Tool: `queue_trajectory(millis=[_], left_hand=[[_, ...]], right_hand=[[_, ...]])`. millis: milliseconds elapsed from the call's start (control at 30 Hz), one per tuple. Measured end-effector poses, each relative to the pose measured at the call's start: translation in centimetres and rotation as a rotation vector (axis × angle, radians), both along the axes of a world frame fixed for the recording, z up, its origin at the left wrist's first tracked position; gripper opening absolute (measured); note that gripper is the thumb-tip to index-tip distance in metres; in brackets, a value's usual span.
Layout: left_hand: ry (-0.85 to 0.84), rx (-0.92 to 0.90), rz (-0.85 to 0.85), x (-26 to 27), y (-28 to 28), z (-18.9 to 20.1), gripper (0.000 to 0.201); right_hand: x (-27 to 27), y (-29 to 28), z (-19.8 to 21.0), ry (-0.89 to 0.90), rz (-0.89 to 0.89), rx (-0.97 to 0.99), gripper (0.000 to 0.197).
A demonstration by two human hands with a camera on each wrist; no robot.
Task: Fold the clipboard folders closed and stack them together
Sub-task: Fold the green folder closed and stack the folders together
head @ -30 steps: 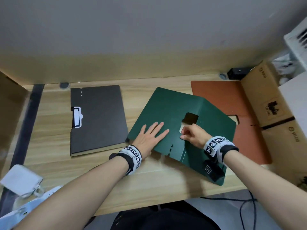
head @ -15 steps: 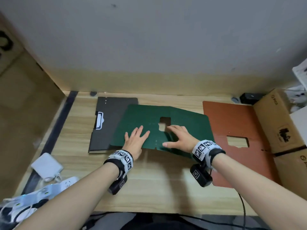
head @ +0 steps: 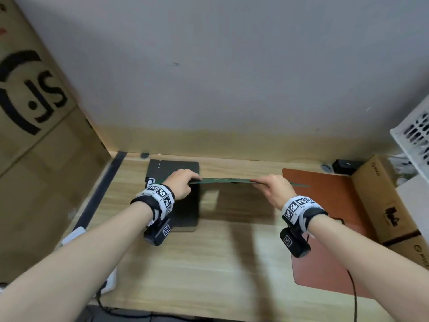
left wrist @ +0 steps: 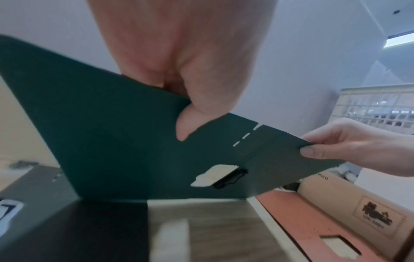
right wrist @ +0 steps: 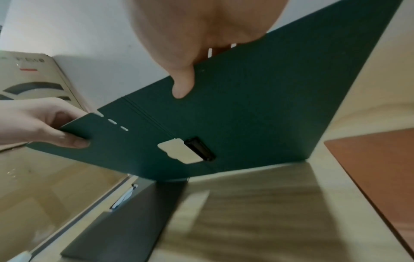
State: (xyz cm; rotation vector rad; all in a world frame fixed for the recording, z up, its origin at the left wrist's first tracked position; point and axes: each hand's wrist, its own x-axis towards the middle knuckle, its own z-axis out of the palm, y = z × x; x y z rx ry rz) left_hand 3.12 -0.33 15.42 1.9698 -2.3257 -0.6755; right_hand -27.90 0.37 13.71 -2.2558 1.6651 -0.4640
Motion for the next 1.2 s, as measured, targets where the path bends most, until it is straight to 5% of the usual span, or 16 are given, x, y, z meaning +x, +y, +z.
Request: queue_trajectory(millis=[300, 567, 867, 1067, 1200], left_hand=[[-0.061, -0.266, -0.056, 1.7, -5.2, 4.8, 0.016], [-0.237, -0.501, -0.080, 2.6, -8.5, 3.3, 0.053], [-0.305, -0.461, -0.178, 1.9, -12.5, 3.0, 0.055], [-0.270, -0.377, -0.204, 1.3, -15.8, 3.1, 0.060], [-0.298, -0.244, -0.184, 1.3, -16.3, -0.2, 0.070]], right_hand=[[-0.4, -4.9, 3.5, 0.074, -0.092, -0.218, 0.019], [0.8, -5.2, 3.1, 0.161, -0.209, -0.253, 0.017], [0.6, -8.4, 2.0, 0.281, -0.220, -0.273, 0.021], [-0.3, -12.5, 3.6, 0.287, -0.217, -0.034, 0.024], [-0.6, -14.9, 0.8, 0.279, -0.137, 0.191, 0.022]])
